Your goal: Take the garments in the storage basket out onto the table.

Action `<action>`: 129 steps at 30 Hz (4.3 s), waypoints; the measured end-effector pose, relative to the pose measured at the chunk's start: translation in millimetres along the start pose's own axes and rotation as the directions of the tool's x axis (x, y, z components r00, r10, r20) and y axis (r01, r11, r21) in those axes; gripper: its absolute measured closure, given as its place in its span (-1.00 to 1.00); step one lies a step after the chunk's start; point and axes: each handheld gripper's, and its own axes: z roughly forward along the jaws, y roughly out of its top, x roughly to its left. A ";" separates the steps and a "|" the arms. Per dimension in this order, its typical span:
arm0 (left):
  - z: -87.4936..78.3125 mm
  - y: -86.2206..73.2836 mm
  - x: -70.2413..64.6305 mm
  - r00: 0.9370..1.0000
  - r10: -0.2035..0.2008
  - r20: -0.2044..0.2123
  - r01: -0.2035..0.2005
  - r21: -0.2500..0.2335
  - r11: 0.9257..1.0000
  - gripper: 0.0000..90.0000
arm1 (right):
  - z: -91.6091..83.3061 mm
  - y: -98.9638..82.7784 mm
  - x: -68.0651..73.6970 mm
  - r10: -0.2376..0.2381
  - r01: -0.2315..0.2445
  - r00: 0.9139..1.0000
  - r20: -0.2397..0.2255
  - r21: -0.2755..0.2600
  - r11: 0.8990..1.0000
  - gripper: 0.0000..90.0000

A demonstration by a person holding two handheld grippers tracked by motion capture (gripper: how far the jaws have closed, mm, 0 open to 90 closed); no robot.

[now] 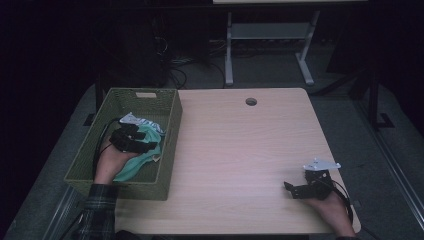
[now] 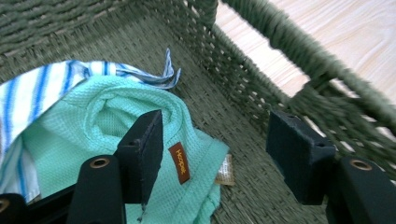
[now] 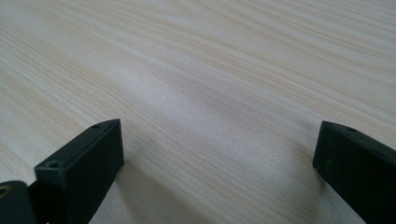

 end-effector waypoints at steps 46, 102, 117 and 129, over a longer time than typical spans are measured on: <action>51.7 -16.5 6.0 0.999 -0.046 -0.028 0.053 0.343 0.938 0.56 | 0.0 -0.1 -0.6 0.005 -0.005 1.000 0.006 -0.001 1.000 -0.97; -62.8 20.1 10.8 0.982 -0.172 0.073 0.185 -0.266 0.946 0.79 | 0.1 -0.1 -0.6 0.005 -0.005 1.000 0.007 -0.001 1.000 -0.97; -95.5 51.5 -0.4 0.988 -0.113 0.101 0.143 -0.374 0.916 0.79 | 0.1 0.0 -0.5 0.006 -0.006 1.000 0.007 -0.001 1.000 -0.97; -104.4 73.7 -17.1 0.986 -0.057 0.159 0.120 -0.420 0.899 0.79 | 0.1 0.0 -0.5 0.007 -0.006 1.000 0.007 -0.001 1.000 -0.97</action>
